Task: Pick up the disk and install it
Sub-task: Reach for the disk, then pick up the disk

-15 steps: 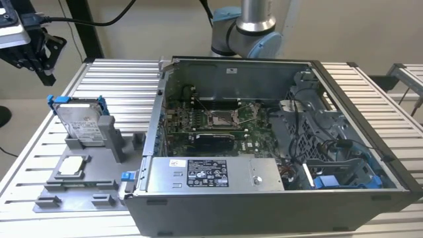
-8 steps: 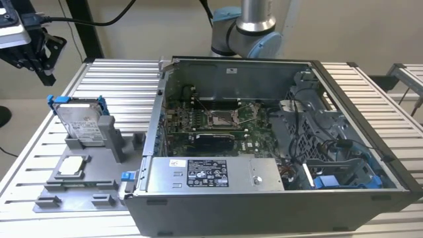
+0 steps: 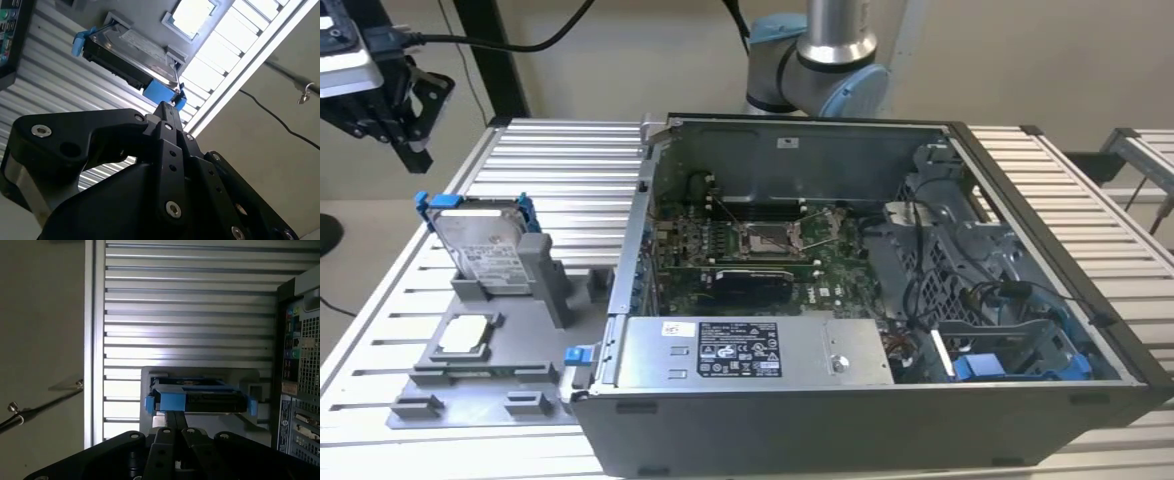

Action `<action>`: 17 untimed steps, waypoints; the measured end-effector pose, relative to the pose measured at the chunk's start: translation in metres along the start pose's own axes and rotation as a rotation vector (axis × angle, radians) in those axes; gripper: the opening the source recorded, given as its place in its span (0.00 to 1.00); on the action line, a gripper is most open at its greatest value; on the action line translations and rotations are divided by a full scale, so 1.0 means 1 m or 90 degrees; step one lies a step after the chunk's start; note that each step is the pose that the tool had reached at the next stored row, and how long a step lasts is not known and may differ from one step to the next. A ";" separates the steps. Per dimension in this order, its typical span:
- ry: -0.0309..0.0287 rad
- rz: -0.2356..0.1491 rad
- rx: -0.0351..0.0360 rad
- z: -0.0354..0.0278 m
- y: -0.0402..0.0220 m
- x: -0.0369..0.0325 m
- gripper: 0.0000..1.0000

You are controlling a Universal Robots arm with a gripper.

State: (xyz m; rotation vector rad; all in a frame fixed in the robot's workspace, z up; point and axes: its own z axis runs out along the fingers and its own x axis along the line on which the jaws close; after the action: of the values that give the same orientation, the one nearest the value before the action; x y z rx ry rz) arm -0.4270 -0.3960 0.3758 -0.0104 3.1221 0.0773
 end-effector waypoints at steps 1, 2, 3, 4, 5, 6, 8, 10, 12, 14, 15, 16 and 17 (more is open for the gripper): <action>0.0000 -0.001 0.0000 0.0000 0.0000 0.0000 0.00; 0.0001 -0.001 0.0000 0.0000 0.0000 0.0000 0.00; 0.0001 -0.001 0.0000 0.0000 0.0000 0.0000 0.00; 0.0001 -0.001 0.0000 0.0000 0.0000 0.0000 0.00; 0.0003 -0.005 0.0000 -0.0001 0.0000 0.0000 0.00; 0.0008 -0.016 -0.0003 0.0000 0.0001 0.0001 0.00; 0.0019 -0.039 -0.0007 0.0000 0.0001 0.0001 0.00; 0.0031 -0.062 -0.0011 0.0000 0.0001 0.0001 0.00; 0.0042 -0.085 -0.0015 0.0000 0.0001 0.0001 0.00; 0.0053 -0.108 -0.0019 0.0000 0.0001 0.0001 0.00; 0.0055 -0.120 -0.0021 0.0000 0.0000 0.0001 0.00; 0.0060 -0.131 -0.0024 0.0000 0.0001 0.0001 0.00; 0.0064 -0.143 -0.0025 0.0000 0.0001 0.0001 0.00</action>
State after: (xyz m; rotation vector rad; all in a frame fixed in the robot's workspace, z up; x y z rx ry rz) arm -0.4270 -0.3960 0.3758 -0.3619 3.1057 0.0798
